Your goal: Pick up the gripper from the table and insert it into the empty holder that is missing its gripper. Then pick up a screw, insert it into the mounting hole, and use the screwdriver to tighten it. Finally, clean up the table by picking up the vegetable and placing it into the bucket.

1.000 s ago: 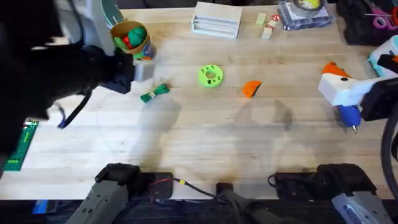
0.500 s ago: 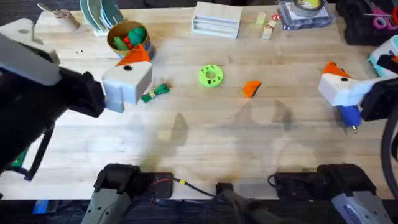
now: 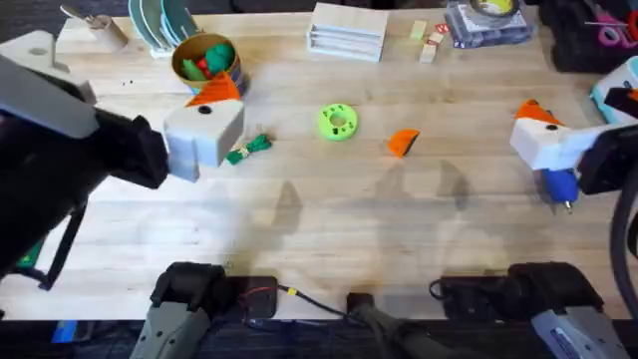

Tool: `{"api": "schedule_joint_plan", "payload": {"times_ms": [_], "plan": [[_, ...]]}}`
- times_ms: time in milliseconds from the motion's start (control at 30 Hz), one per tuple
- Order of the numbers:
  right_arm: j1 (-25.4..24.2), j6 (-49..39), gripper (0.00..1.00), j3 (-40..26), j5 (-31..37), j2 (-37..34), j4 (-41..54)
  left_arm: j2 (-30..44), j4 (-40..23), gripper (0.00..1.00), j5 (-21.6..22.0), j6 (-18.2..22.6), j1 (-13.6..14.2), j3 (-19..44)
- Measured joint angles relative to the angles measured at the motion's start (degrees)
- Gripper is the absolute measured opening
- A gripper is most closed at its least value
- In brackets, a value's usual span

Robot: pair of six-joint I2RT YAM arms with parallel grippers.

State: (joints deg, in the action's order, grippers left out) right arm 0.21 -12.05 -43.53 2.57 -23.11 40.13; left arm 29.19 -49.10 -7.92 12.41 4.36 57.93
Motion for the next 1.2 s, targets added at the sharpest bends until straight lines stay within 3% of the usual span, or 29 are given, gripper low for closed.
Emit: {"api": "schedule_joint_plan", "payload": {"times_ms": [967,1133,1200], "plan": [[0.0,0.0,0.991,0.0,0.0,0.0,0.0,0.0,-2.0,0.993,-1.0,0.0,0.0,0.0],[0.0,0.0,0.991,0.0,0.0,0.0,0.0,-0.3,3.9,0.993,-1.6,0.0,0.0,-1.8],[0.0,0.0,0.991,0.0,0.0,0.0,0.0,-2.7,11.6,0.993,-2.2,0.0,0.0,-8.4]]}}
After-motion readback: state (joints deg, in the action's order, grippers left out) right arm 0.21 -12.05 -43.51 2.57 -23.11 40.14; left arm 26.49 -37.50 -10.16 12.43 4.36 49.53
